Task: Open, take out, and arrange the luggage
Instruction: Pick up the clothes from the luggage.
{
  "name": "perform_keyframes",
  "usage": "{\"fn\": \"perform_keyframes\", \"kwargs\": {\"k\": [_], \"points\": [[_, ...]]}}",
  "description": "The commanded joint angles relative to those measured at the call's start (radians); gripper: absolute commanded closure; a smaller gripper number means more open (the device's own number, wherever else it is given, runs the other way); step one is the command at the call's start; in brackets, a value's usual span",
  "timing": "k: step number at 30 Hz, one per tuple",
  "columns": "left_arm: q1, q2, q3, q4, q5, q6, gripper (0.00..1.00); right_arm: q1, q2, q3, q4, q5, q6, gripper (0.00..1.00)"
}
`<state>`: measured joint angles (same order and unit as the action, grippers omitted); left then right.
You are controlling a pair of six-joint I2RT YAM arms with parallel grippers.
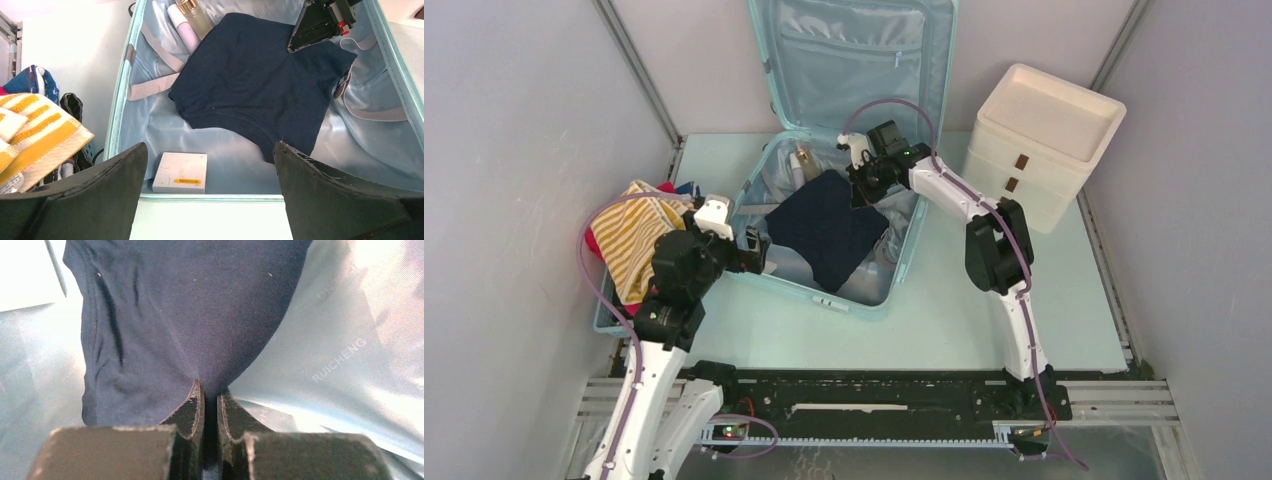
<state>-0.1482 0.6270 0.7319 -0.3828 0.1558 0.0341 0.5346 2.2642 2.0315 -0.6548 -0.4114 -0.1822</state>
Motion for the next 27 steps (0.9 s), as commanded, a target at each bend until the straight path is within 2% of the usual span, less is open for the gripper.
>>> {"fn": "perform_keyframes", "kwargs": {"k": [1,3,7,16,20,24,27], "points": [[0.007,-0.016,-0.026,0.041,0.023,0.002,0.00,-0.005,-0.106,0.018,-0.039,-0.132,-0.072,0.88],[0.007,-0.015,-0.026,0.041,0.026,0.002,0.00,-0.005,-0.105,0.022,-0.064,-0.149,-0.104,0.84],[0.007,-0.013,-0.028,0.043,0.032,0.003,0.00,-0.007,-0.103,0.031,-0.122,-0.180,-0.186,0.66],[0.007,-0.012,-0.029,0.044,0.037,0.004,0.00,-0.016,-0.018,0.036,-0.155,-0.220,-0.149,0.53],[0.007,-0.010,-0.032,0.043,0.040,0.004,0.00,-0.014,0.019,0.047,-0.162,-0.240,-0.134,0.43],[0.007,-0.007,-0.031,0.046,0.043,0.004,0.00,-0.005,0.049,0.061,-0.161,-0.205,-0.122,0.39],[0.007,-0.006,-0.031,0.045,0.044,0.004,0.00,0.000,0.073,0.080,-0.159,-0.151,-0.117,0.43]]}}
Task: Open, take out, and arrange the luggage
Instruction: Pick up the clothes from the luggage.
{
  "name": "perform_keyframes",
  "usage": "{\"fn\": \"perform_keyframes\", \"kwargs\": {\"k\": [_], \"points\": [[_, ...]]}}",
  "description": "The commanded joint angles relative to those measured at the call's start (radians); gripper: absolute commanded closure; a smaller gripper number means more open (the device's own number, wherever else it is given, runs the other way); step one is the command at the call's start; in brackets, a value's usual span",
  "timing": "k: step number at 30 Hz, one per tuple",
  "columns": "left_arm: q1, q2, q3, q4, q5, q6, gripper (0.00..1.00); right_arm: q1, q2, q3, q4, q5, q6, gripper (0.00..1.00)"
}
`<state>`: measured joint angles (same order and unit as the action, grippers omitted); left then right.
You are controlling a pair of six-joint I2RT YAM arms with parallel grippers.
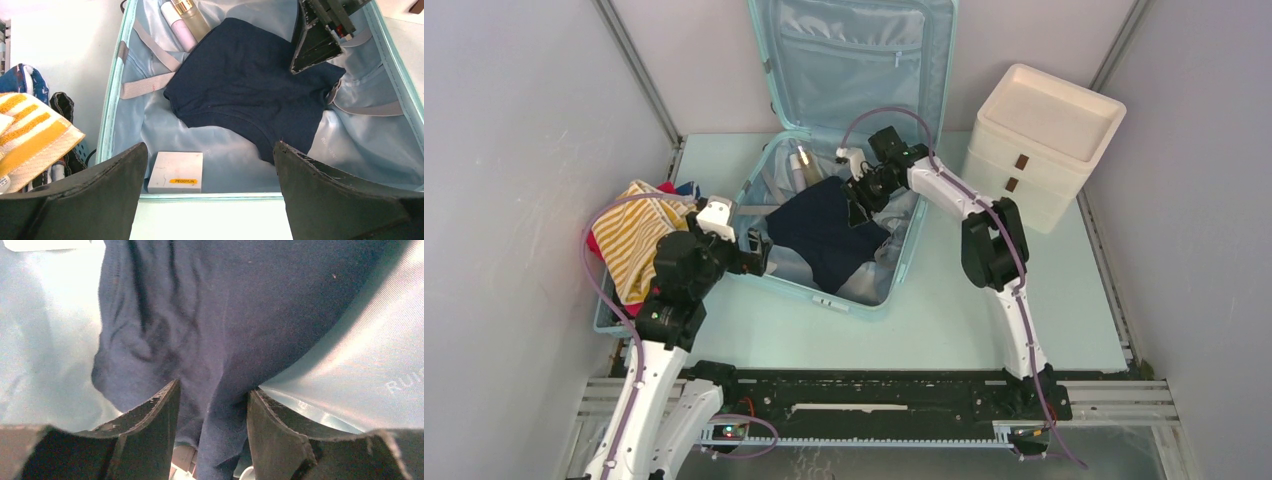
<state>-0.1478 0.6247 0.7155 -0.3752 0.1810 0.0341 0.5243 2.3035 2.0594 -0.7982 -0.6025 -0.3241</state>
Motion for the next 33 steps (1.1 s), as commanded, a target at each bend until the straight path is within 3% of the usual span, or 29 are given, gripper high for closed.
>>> {"fn": "perform_keyframes", "kwargs": {"k": [1,5,9,17,24,33], "points": [[0.007,-0.003,-0.015,0.037,0.019,0.004,0.00,0.011,0.038,0.058,-0.016,0.056,0.025,0.48],[0.007,-0.004,-0.017,0.038,0.019,0.004,0.00,0.010,0.016,0.064,-0.018,0.055,0.007,0.82],[0.007,-0.004,-0.016,0.039,0.024,0.004,0.00,0.008,-0.060,0.067,-0.032,0.012,-0.036,0.99],[0.007,-0.025,-0.023,0.062,0.088,0.005,0.00,0.018,-0.233,0.053,-0.054,-0.050,-0.168,1.00],[0.007,-0.037,-0.070,0.159,0.383,0.055,0.00,0.057,-0.304,0.029,-0.141,-0.078,-0.375,1.00],[0.007,0.136,0.025,0.176,0.469,0.094,0.00,0.108,-0.384,-0.051,-0.167,-0.053,-0.504,1.00]]}}
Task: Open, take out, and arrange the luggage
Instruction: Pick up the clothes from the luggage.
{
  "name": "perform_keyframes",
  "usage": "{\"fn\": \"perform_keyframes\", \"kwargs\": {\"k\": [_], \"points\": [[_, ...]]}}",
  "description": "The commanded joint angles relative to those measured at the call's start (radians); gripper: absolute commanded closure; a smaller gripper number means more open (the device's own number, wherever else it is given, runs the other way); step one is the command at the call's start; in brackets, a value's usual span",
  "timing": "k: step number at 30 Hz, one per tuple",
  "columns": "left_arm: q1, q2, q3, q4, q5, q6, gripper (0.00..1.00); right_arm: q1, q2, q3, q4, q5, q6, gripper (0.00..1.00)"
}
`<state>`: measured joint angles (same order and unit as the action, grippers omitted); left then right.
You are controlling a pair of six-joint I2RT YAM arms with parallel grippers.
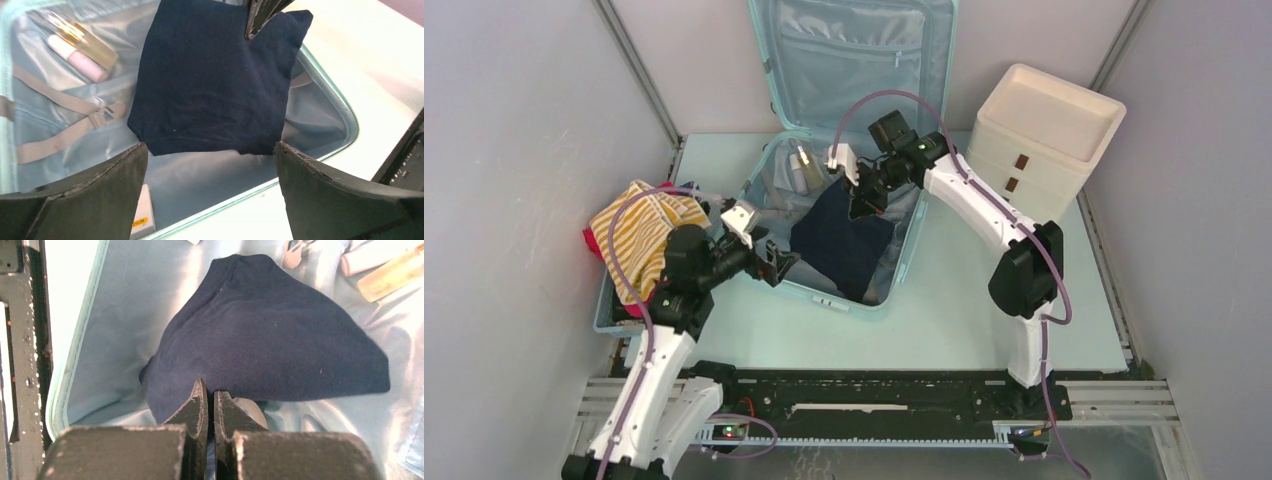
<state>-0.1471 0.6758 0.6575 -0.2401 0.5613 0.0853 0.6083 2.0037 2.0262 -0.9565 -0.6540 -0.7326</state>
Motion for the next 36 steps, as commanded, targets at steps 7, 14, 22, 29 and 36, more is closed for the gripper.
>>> {"fn": "perform_keyframes", "kwargs": {"k": [7,14,22,29,36], "points": [[0.024,0.403,0.281,0.016,0.164,-0.031,0.00,-0.005,-0.077,-0.039,0.057,0.016,0.044,1.00],[0.039,0.713,0.441,-0.028,0.190,-0.405,0.00,-0.146,0.007,-0.039,0.106,-0.077,0.290,1.00],[0.032,0.759,0.330,0.182,0.123,-0.684,0.00,-0.258,0.032,-0.034,0.246,-0.176,0.587,1.00],[-0.002,0.696,0.200,0.272,0.030,-0.774,0.00,-0.280,0.031,-0.033,0.264,-0.213,0.631,1.00],[-0.030,0.856,0.340,0.120,-0.110,-0.805,0.00,-0.288,0.030,-0.057,0.272,-0.133,0.637,1.00]]}}
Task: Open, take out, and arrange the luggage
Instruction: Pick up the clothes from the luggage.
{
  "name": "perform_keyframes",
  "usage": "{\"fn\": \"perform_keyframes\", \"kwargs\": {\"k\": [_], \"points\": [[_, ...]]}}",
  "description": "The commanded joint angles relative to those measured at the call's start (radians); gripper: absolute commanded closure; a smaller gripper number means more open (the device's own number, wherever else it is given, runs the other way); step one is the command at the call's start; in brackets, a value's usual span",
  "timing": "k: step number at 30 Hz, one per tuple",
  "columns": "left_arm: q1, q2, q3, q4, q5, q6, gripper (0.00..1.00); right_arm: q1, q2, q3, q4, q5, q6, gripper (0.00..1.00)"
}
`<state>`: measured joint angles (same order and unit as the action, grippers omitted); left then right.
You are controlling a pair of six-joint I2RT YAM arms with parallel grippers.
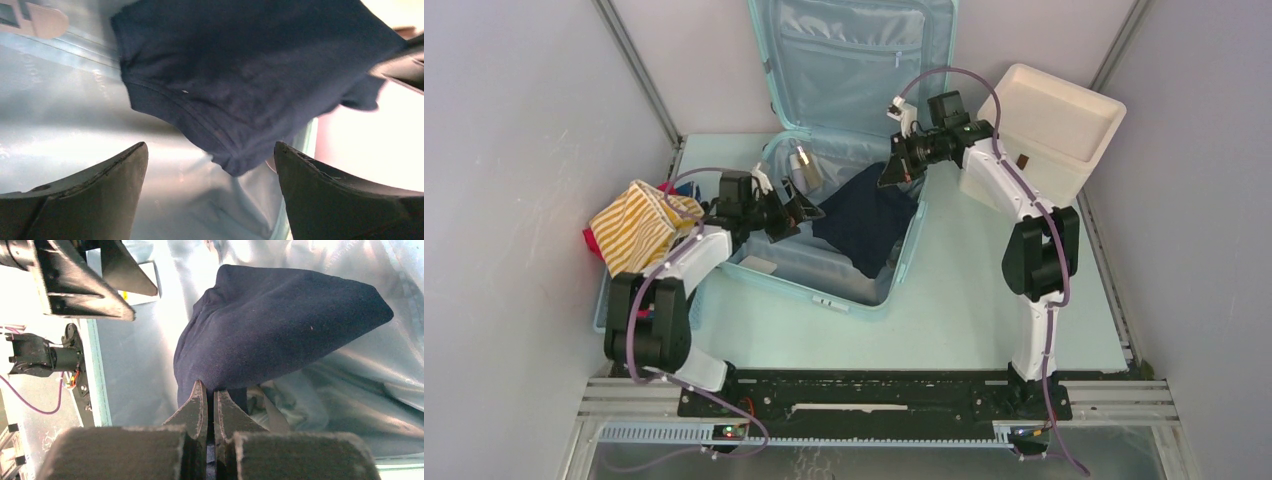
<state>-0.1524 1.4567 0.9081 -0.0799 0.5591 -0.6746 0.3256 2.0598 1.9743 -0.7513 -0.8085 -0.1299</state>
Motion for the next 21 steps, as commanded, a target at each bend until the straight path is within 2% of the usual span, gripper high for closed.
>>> {"fn": "perform_keyframes", "kwargs": {"k": [1,13,16,20,21], "points": [[-0.033,0.099,0.099,-0.039,-0.131,-0.047,0.00,-0.004,-0.025,-0.006,0.068,0.025,0.037,1.00],[-0.062,0.292,0.143,0.146,-0.226,-0.228,0.02,-0.024,-0.015,0.001,0.077,0.017,0.056,1.00],[-0.081,0.334,0.149,0.198,-0.230,-0.285,0.13,-0.025,-0.013,0.001,0.080,0.005,0.060,1.00],[-0.105,0.386,0.162,0.255,-0.235,-0.349,0.16,-0.025,-0.009,0.000,0.081,-0.007,0.066,1.00],[-0.110,0.396,0.162,0.271,-0.236,-0.363,0.21,-0.025,-0.009,-0.002,0.082,-0.010,0.066,1.00]]}}
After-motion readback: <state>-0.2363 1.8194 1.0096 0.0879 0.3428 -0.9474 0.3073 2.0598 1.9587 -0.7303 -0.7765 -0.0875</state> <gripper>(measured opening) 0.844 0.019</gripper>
